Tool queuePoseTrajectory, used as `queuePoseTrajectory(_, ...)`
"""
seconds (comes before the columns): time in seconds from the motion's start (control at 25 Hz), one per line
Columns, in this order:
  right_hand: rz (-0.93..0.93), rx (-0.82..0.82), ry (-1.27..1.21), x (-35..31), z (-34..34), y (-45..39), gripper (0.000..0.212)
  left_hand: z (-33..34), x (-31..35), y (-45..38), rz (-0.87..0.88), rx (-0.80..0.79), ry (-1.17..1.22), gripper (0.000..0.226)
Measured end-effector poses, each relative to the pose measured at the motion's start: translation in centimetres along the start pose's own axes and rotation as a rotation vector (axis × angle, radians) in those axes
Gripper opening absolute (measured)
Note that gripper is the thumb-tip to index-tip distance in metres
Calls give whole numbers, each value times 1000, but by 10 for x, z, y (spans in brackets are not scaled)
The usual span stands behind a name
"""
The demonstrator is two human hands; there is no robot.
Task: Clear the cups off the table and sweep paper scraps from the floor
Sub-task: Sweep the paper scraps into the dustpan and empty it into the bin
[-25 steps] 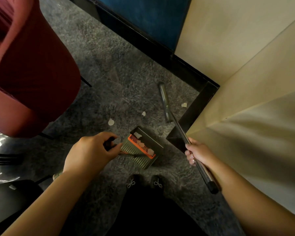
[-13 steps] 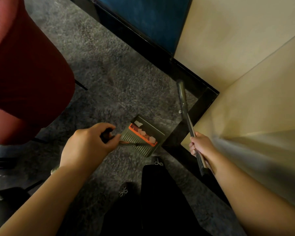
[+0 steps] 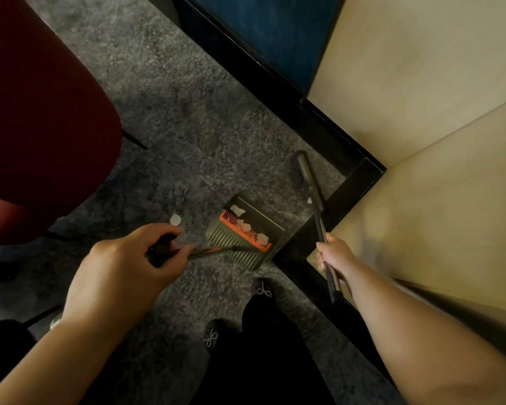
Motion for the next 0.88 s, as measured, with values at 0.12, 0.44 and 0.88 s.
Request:
queuePoseTrajectory(0.12, 42, -37, 31, 19, 10, 6, 65, -1, -1, 1, 26, -16, 2, 30)
queuePoseTrajectory(0.44, 98, -234, 108, 57, 82, 53, 62, -35, -44, 26, -26, 27, -10, 29)
queuePoseTrajectory(0.88, 156, -368, 331, 94, 199, 80, 62, -62, -154, 102, -329, 80, -29, 31)
Point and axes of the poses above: each hand's wrist, its own y-axis away from the middle knuckle, its own z-axis out of the palm, x = y × z, the point moved 10 cm from there along -y, towards the middle knuckle, and after that the axes turned 10 degrees about -y, right-handed, at the moved point
